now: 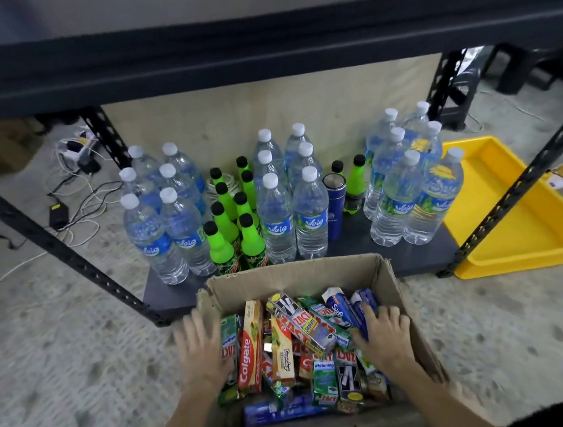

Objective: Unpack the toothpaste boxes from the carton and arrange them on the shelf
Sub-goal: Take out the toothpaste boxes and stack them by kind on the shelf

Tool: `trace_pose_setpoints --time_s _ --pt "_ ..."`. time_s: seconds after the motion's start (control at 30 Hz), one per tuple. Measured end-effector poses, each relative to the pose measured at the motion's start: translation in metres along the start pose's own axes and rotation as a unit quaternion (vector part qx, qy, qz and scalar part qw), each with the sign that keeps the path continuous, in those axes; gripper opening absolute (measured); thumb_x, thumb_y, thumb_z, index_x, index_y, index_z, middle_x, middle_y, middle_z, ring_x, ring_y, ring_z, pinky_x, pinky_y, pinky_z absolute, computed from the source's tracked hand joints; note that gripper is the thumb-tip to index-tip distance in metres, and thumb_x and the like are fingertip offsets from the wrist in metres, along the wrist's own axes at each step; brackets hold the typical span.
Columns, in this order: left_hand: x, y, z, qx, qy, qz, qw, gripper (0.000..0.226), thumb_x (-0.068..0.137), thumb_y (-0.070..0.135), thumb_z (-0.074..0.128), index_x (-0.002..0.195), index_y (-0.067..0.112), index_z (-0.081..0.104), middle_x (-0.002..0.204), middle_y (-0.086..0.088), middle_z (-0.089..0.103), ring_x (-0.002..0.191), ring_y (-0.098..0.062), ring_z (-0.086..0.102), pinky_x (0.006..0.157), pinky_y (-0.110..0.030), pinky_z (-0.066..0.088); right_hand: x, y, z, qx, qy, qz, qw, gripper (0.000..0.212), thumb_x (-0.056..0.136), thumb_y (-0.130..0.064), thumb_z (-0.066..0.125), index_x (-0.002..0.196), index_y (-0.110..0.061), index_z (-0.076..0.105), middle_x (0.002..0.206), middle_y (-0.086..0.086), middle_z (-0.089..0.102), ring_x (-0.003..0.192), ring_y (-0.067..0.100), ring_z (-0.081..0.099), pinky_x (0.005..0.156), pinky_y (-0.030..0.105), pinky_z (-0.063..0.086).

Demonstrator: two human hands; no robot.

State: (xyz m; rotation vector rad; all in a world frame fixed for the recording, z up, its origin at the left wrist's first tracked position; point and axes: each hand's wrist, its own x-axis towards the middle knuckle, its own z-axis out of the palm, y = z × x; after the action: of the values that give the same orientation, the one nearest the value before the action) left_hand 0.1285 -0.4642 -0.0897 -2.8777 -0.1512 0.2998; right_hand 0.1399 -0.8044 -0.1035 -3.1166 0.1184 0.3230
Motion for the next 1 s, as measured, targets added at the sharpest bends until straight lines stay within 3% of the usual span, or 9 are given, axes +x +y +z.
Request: trace_pose_setpoints --time_s 0.07,0.2,0.33,0.43,0.57,0.67,0.77,0.9,1.0 --pt "0.005 0.015 -0.001 -0.03 0.045 0.081 0.995 0.091 0.076 0.058 0.076 0.15 0.015 0.045 0.157 -0.027 0.03 0.144 -0.045 0.03 0.12 -0.061 0.016 0.004 -0.012 0.013 0.025 -0.015 0.0 1.0 0.06 0.083 -0.061 0.065 0.123 -0.018 0.069 0.094 0.016 0.07 0.091 0.038 0.062 0.077 0.047 0.049" --pt "0.035 0.057 -0.012 -0.128 -0.052 0.221 0.966 0.084 0.091 0.052 0.064 0.158 0.025 0.021 0.164 -0.009 0.015 0.153 -0.027 0.014 0.125 -0.047 0.013 0.006 -0.029 0.025 0.064 -0.038 0.015 0.997 0.061 0.091 -0.062 0.055 0.137 -0.022 0.059 0.109 0.016 0.069 0.104 0.036 0.06 0.086 0.048 0.046" --pt "0.072 0.088 -0.009 -0.168 -0.105 0.275 0.941 0.089 0.088 0.053 0.065 0.16 0.029 0.017 0.167 -0.004 0.009 0.154 -0.023 0.008 0.124 -0.047 0.011 0.019 -0.023 0.03 0.081 -0.057 0.003 0.995 0.065 0.099 -0.061 0.037 0.15 -0.021 0.036 0.138 0.011 0.054 0.129 0.031 0.045 0.106 0.048 0.035" --pt "0.096 0.099 0.001 -0.134 -0.12 0.311 0.933 0.092 0.086 0.05 0.069 0.16 0.03 0.017 0.169 -0.001 0.009 0.156 -0.021 0.004 0.124 -0.045 0.005 0.025 -0.02 0.029 0.1 -0.071 -0.005 0.992 0.065 0.099 -0.064 0.037 0.149 -0.023 0.034 0.141 0.008 0.051 0.133 0.028 0.042 0.109 0.047 0.032" --pt "0.112 0.094 0.01 -0.102 -0.089 0.346 0.928 0.082 0.086 0.042 0.072 0.156 0.028 0.032 0.155 -0.004 0.036 0.147 -0.024 0.026 0.123 -0.041 0.013 0.03 -0.017 0.03 0.183 -0.091 0.021 0.979 0.067 0.092 -0.063 0.054 0.146 -0.026 0.038 0.135 0.01 0.053 0.128 0.03 0.044 0.105 0.048 0.036" --pt "0.115 0.078 0.013 -0.095 -0.074 0.364 0.924 0.068 0.082 0.06 0.066 0.14 0.03 0.047 0.131 0.0 0.044 0.129 -0.022 0.038 0.113 -0.04 0.032 0.031 -0.013 0.027 0.264 -0.081 0.03 0.961 0.074 0.094 -0.054 0.058 0.156 -0.031 0.025 0.14 0.008 0.046 0.132 0.031 0.039 0.109 0.05 0.034" --pt "0.107 0.061 0.011 -0.138 -0.086 0.339 0.927 0.07 0.081 0.071 0.053 0.136 0.029 0.05 0.132 0.004 0.046 0.128 -0.016 0.039 0.111 -0.038 0.035 0.027 -0.008 0.021 0.303 -0.039 0.011 0.952 0.077 0.096 -0.034 0.064 0.159 -0.038 0.018 0.134 0.008 0.047 0.122 0.031 0.047 0.104 0.047 0.037" --pt "0.087 0.036 -0.001 -0.199 -0.049 0.305 0.93 0.069 0.085 0.068 0.056 0.142 0.032 0.046 0.137 0.012 0.047 0.133 -0.009 0.036 0.117 -0.037 0.028 0.021 -0.001 0.013 0.333 0.032 -0.031 0.942 0.071 0.092 -0.014 0.068 0.153 -0.034 0.037 0.12 0.007 0.053 0.101 0.025 0.047 0.098 0.046 0.044" --pt "0.069 0.013 -0.02 -0.227 -0.012 0.28 0.933 0.07 0.082 0.073 0.055 0.141 0.035 0.049 0.133 0.017 0.048 0.127 -0.004 0.035 0.108 -0.035 0.034 0.017 0.008 -0.001 0.37 0.082 -0.07 0.923 0.061 0.091 -0.013 0.071 0.146 -0.03 0.05 0.116 0.005 0.054 0.105 0.025 0.051 0.099 0.038 0.044"
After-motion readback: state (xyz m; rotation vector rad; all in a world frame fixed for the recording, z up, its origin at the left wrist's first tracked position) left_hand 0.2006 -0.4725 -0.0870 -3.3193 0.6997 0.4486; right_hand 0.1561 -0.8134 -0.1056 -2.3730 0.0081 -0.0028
